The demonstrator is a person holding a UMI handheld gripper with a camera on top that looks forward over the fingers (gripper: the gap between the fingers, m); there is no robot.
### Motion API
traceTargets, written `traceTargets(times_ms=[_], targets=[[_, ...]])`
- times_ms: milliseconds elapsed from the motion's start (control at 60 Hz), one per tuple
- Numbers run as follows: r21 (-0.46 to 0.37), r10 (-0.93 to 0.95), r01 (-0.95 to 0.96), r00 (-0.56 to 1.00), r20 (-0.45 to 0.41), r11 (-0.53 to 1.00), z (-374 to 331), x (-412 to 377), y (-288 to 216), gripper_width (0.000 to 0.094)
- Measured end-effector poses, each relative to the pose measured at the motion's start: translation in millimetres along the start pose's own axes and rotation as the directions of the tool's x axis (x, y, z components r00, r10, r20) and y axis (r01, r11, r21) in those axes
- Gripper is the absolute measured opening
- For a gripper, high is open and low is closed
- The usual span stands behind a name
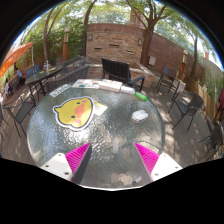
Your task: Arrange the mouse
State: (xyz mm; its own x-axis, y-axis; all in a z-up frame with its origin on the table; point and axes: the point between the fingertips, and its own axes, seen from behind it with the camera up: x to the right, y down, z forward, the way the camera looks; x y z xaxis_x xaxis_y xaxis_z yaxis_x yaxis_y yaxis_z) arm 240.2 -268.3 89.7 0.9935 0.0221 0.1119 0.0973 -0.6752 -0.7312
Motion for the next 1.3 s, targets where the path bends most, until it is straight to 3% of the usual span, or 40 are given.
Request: traceTargets(times_ms=[167,350,700,833,867,1083,1167,1300], targets=[[0.048,0.061,-0.06,0.998,-0.03,0.997,97,67,-27,0.084],[0.023,0.164,-0.163,0.986,-0.029,0.986,190,107,-43,0.0846],[0.019,0.204,-0.205,0.979,0.015,0.979,267,114,-88,0.0822],[0.016,0.139,-0.139,0.99,-0.019,0.99,280,114,-94,0.0641],[0.014,0.127,-0.127,0.992,-0.012,0.992,282,110,-96,0.0502],[-0.001,0.095,-0.095,0.995,-0.027,0.995,273,108,-97,0.0359],[0.058,0.109,-0.105,0.992,-0.06,0.993,249,116,-124,0.0358],[0.269,0.17,-0.161,0.985,-0.011,0.95,167,92,-229,0.0358]])
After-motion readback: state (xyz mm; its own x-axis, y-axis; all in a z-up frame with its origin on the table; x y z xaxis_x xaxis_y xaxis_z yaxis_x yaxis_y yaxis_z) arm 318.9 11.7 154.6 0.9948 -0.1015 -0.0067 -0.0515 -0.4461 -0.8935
